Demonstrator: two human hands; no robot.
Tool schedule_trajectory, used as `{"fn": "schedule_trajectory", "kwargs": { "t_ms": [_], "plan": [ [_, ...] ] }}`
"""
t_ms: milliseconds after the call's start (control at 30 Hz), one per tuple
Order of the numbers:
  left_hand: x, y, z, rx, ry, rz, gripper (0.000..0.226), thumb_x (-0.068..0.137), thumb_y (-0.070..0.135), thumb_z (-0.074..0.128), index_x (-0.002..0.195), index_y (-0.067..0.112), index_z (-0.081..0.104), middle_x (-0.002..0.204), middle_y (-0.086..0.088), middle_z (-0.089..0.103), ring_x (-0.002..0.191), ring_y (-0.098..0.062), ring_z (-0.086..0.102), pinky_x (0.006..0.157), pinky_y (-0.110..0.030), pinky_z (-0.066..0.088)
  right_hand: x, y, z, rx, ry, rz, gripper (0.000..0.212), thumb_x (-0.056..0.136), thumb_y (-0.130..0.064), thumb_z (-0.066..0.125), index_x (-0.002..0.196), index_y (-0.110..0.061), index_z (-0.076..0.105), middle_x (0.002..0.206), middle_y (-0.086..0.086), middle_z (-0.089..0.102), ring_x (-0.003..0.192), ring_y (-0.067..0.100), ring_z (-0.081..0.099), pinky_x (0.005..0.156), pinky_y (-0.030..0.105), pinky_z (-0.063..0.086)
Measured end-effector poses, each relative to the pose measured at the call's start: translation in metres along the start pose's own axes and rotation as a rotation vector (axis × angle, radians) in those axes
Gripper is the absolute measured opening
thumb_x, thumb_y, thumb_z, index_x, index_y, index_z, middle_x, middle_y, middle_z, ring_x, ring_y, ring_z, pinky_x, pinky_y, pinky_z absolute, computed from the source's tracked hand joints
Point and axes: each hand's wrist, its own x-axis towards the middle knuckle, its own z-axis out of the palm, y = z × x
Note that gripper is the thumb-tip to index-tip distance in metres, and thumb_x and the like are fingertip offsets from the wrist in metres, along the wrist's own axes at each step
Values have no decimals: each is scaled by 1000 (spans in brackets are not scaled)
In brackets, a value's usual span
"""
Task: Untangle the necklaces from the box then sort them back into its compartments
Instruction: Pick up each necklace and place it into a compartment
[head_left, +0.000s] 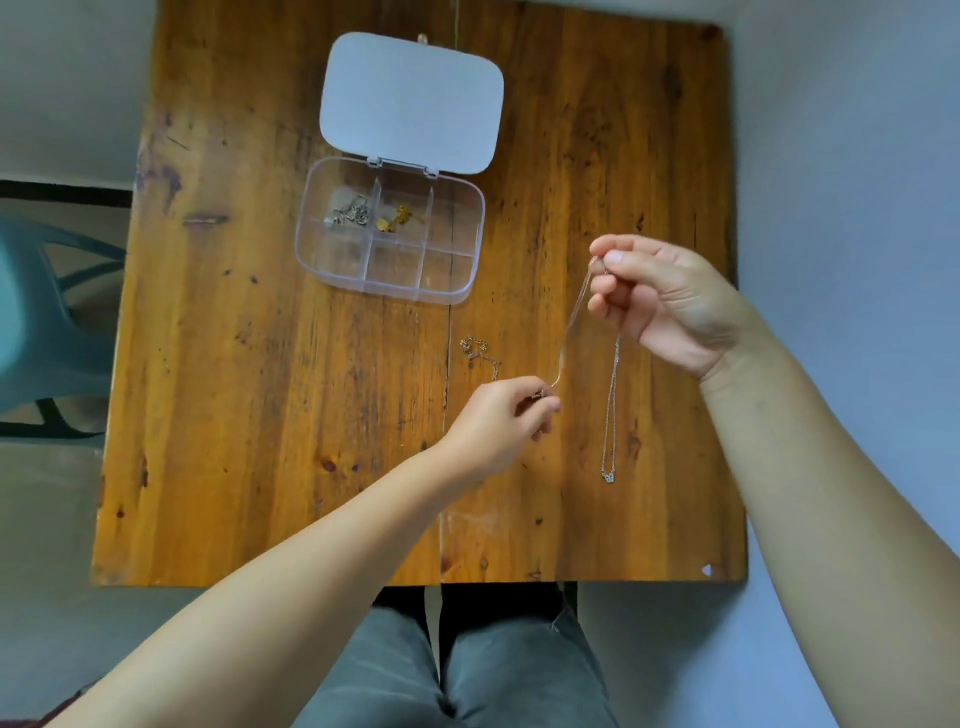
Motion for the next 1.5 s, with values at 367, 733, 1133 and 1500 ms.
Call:
{"fn": "schedule_trajectory", "kwargs": {
  "t_ms": [367,733,1133,1500],
  "plan": [
    [26,-6,-188,262,379,78,10,88,18,57,86,18,67,78,8,64,72,-3,56,65,-12,41,74,-20,109,-82,-112,-103,19,93,1,49,88,-8,65,67,0,66,65,10,65,69,28,57],
    [35,-42,-226,799,243,233,17,89,14,52,85,5,66,84,-12,63,81,-34,49,66,-47,45,136,28,172,-585,-2,45,15,91,-4,56,87,-11,68,74,4,66,66,7,67,66,23,57],
    [16,-56,-224,827,371,284,13,87,9,58,85,2,70,84,-16,61,83,-36,51,59,-41,42,155,61,159,-1300,141,-66,13,88,-15,56,91,-20,67,80,-7,69,62,8,63,58,21,50],
    [19,15,-50,779,-75,455,23,93,25,48,105,9,60,98,-9,62,94,-29,52,73,-38,39,18,19,-41,-1184,530,110,11,92,-15,55,91,-19,66,90,4,72,67,11,63,61,22,45]
  ]
}}
